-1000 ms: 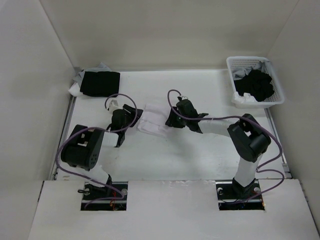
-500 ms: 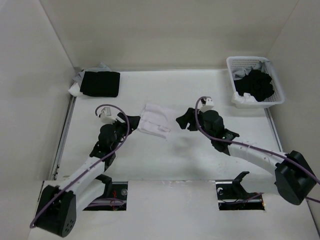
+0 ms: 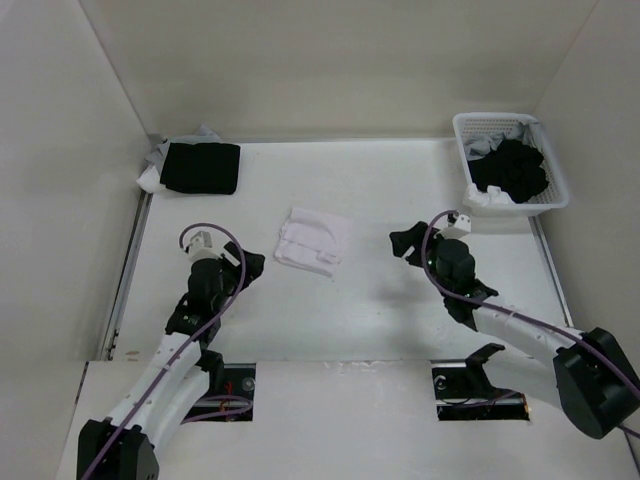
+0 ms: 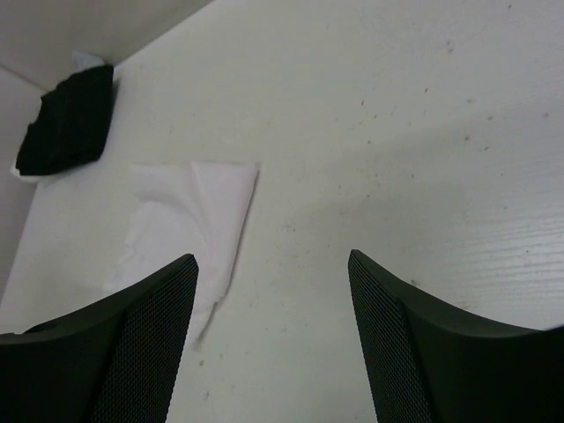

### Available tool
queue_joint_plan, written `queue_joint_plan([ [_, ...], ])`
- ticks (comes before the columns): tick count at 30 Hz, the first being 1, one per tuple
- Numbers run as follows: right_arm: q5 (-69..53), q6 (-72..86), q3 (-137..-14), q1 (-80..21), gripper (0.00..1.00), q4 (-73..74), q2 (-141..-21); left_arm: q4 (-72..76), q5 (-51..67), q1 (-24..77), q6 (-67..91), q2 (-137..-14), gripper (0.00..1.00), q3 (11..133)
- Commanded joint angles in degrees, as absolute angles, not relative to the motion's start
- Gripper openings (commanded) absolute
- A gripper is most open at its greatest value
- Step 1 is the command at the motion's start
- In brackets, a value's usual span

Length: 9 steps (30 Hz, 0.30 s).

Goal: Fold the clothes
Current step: Fold the tank top

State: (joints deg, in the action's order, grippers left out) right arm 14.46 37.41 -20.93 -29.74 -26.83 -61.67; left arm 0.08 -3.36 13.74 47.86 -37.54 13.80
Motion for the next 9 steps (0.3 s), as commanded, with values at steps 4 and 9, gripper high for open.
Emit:
queue_joint_plan([
  [4, 14.4, 39.5, -19.8, -27.6, 0.74, -31.9, -59.5, 0.2, -3.4, 13.6, 46.0, -38.1, 0.7, 14.0],
  [9, 14.4, 39.6, -20.0, -27.6, 0.74, -32.2, -60.7, 0.8, -3.9, 13.2, 45.7, -39.3, 0.71, 13.7],
])
